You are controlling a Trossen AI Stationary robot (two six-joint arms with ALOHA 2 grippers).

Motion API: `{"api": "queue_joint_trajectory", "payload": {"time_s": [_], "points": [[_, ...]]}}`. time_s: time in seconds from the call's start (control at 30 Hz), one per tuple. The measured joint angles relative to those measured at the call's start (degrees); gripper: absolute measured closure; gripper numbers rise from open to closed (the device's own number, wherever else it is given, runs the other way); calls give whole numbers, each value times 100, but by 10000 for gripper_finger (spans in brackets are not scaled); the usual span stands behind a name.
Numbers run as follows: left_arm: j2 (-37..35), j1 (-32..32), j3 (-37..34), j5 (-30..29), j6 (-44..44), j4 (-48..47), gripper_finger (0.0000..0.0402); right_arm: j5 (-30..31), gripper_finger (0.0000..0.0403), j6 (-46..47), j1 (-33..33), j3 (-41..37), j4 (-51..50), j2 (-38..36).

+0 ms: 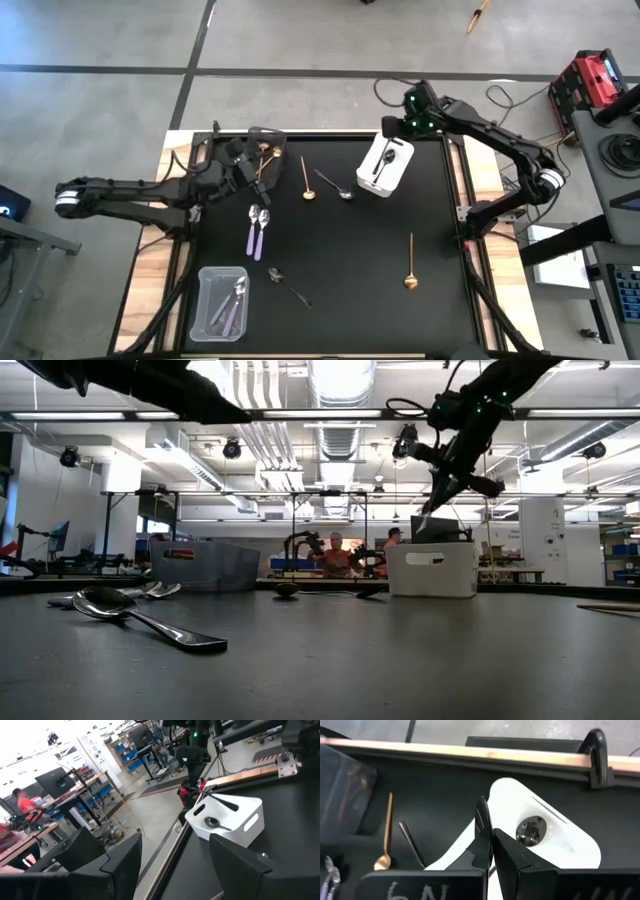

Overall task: Sort silverware by color (type)
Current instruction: Put the black spoon into the white bin

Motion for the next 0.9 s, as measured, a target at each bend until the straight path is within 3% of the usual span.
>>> {"api": "queue_joint_trajectory", "payload": {"time_s": [0.37, 0.9], "points": [[0, 167, -118, 0, -64, -1, 189, 1057, 394, 367, 356, -766, 167, 0], [-7, 165, -118, 0, 131, 3, 189, 1074, 394, 868, 680, -949, 1265, 187]]}}
